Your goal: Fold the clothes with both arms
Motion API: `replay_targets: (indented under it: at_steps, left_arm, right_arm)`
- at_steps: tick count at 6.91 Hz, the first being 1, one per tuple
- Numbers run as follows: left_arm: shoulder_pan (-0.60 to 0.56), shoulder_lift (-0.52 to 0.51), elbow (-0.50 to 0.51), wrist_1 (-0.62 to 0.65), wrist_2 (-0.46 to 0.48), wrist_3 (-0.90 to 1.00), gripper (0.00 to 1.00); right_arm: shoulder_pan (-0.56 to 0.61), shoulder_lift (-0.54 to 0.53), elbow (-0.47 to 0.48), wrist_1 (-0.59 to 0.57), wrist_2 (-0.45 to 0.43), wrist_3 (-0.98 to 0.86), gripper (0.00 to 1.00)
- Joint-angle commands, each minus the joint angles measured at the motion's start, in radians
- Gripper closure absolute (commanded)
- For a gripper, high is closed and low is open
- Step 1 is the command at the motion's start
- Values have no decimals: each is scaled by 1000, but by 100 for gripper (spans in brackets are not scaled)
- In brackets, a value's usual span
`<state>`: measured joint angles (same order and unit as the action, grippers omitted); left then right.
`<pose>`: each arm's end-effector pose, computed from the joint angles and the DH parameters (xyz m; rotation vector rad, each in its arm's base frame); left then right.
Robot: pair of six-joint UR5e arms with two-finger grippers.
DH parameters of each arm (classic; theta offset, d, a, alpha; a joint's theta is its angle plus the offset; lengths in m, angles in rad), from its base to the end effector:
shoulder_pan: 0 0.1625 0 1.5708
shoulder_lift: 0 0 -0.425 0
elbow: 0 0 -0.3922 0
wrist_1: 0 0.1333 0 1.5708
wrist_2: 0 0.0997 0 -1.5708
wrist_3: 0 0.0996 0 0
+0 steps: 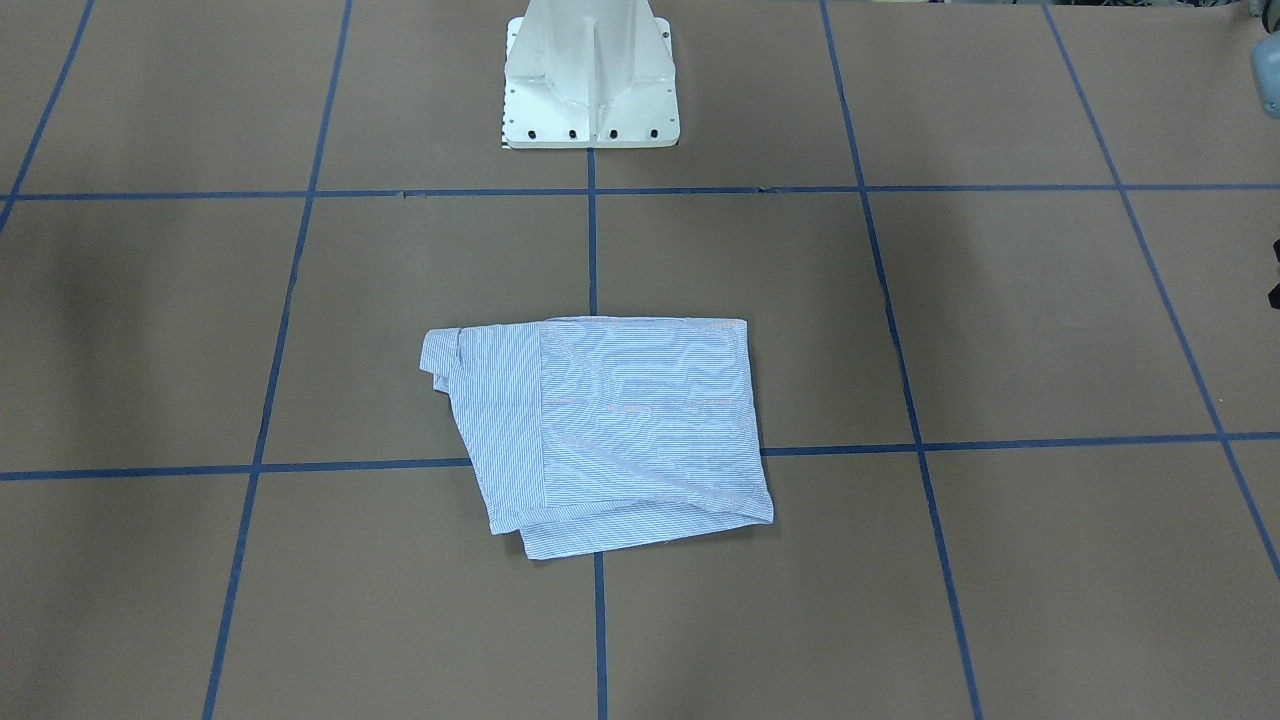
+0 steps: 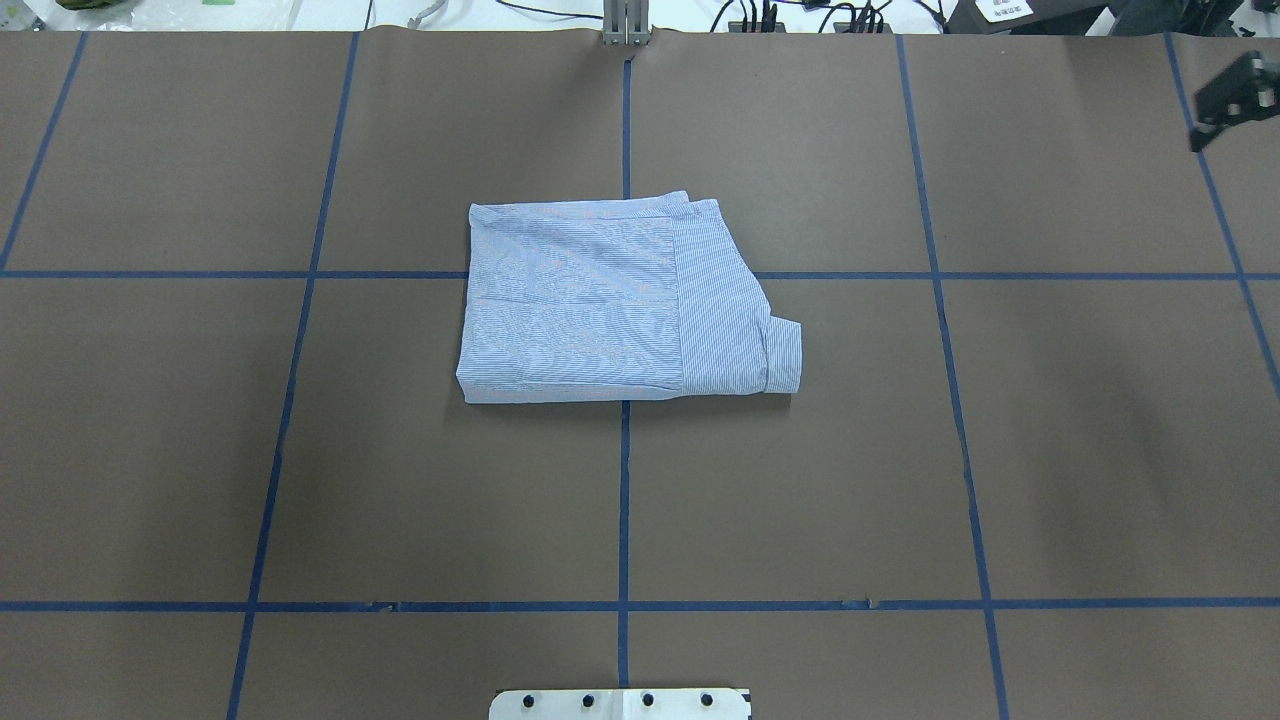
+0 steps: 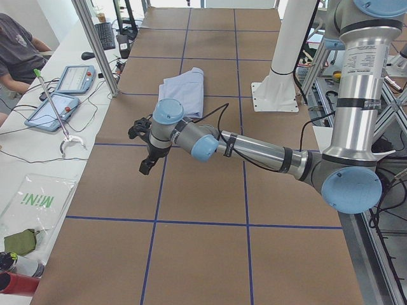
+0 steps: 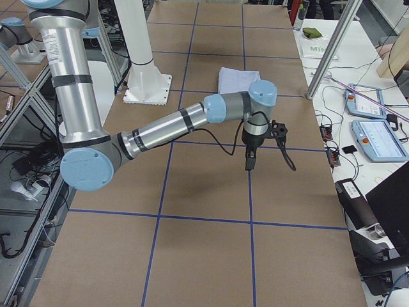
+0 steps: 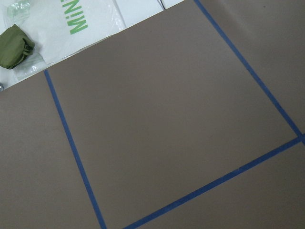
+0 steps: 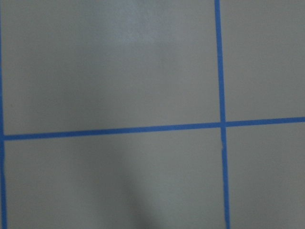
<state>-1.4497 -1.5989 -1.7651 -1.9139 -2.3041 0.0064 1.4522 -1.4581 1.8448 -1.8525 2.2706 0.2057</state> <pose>-0.0035 -0.5226 0.5099 0.4993 0.7452 0.3261 0.0074 -0.5227 0.5022 -0.0135 -0.7063 0.0467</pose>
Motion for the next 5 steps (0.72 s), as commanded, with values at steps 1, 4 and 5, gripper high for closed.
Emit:
replay_targets:
  at_steps: [1, 4, 5]
  left_arm:
    - [-14, 31, 12, 9, -34, 20, 1]
    - [-41, 47, 82, 13, -37, 0, 1]
    - [-43, 48, 79, 25, -40, -2, 1]
  right_arm:
    - [65, -184, 11, 15, 36, -162, 0]
    - [100, -364, -16, 195, 38, -215, 0]
    - [100, -360, -103, 331, 41, -203, 0]
